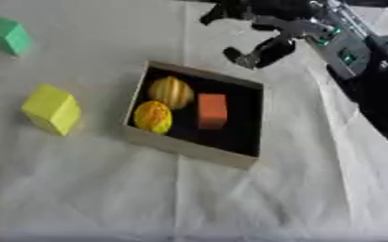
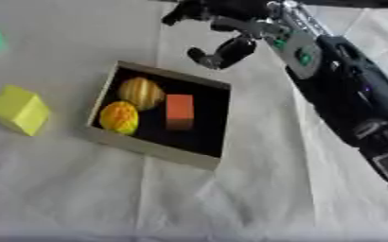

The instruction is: Pick up objects on the table and place them in the box.

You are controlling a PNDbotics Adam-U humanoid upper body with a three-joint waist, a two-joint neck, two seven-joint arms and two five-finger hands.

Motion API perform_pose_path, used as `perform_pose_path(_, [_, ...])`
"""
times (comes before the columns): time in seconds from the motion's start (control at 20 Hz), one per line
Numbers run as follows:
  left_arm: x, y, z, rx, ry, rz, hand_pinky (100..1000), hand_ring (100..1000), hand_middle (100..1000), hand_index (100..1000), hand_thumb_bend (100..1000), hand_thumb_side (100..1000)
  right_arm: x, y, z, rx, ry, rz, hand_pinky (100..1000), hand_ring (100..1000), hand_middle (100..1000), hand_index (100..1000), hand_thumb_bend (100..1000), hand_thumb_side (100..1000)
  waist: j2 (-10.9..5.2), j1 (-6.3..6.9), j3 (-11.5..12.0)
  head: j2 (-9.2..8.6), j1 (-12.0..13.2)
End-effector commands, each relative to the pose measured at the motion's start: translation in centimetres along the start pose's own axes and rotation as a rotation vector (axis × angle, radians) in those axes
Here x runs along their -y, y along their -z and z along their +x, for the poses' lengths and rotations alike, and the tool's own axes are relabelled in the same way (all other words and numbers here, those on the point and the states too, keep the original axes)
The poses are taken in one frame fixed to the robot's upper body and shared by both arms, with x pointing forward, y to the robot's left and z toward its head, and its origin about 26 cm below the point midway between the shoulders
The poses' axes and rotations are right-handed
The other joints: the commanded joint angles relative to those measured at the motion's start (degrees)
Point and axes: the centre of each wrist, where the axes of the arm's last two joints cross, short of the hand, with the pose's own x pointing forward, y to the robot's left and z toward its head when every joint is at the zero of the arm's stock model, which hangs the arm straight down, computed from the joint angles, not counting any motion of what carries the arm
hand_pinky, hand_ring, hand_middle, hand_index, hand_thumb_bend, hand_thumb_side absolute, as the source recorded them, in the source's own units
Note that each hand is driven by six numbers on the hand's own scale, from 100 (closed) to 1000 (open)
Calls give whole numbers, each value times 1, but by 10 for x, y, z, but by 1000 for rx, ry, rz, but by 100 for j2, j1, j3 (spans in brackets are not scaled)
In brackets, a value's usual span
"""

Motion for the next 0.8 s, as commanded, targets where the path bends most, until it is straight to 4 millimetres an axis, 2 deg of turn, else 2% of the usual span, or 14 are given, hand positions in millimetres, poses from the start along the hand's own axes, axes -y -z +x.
perform_pose_path(0.05, [-2, 6, 9, 36, 22, -18, 876, 827, 747, 811, 100, 578, 32, -6, 1, -36, 50, -133, 781, 819, 782, 925, 100, 165, -468, 35, 9, 24, 6])
perform_pose_path(0.1, [-3, 6, 9, 38, 23, -17, 876, 827, 747, 811, 100, 579, 36, -8, 1, -52, 70, -164, 779, 816, 779, 923, 100, 163, -464, 37, 11, 24, 9])
perform_pose_path(0.15, [-3, 7, 10, 39, 25, -17, 876, 827, 747, 811, 100, 579, 40, -10, -1, -76, 88, -199, 776, 813, 784, 922, 100, 312, -461, 37, 12, 24, 14])
perform_pose_path(0.2, [-3, 7, 10, 40, 28, -17, 875, 828, 747, 811, 100, 582, 44, -14, -4, -114, 99, -239, 776, 814, 779, 922, 100, 184, -457, 38, 14, 24, 20])
perform_pose_path(0.4, [-8, 14, 16, 56, 79, -42, 874, 828, 749, 812, 100, 624, 52, -36, -21, -340, 82, -394, 774, 810, 771, 899, 100, 315, -437, 54, 47, 24, 54])
perform_pose_path(0.45, [-11, 17, 19, 65, 105, -57, 872, 828, 749, 813, 100, 672, 52, -41, -23, -389, 72, -432, 775, 812, 774, 901, 100, 351, -432, 61, 56, 24, 70])
perform_pose_path(0.65, [-24, 32, 36, 122, 282, -141, 866, 828, 754, 821, 100, 661, 54, -55, -32, -513, 76, -555, 777, 824, 790, 907, 100, 425, -420, 102, 80, 24, 141])
perform_pose_path(0.8, [-34, 45, 49, 156, 425, -215, 862, 833, 763, 837, 100, 592, 56, -68, -39, -595, 130, -669, 773, 833, 811, 920, 100, 462, -414, 141, 81, 24, 237])
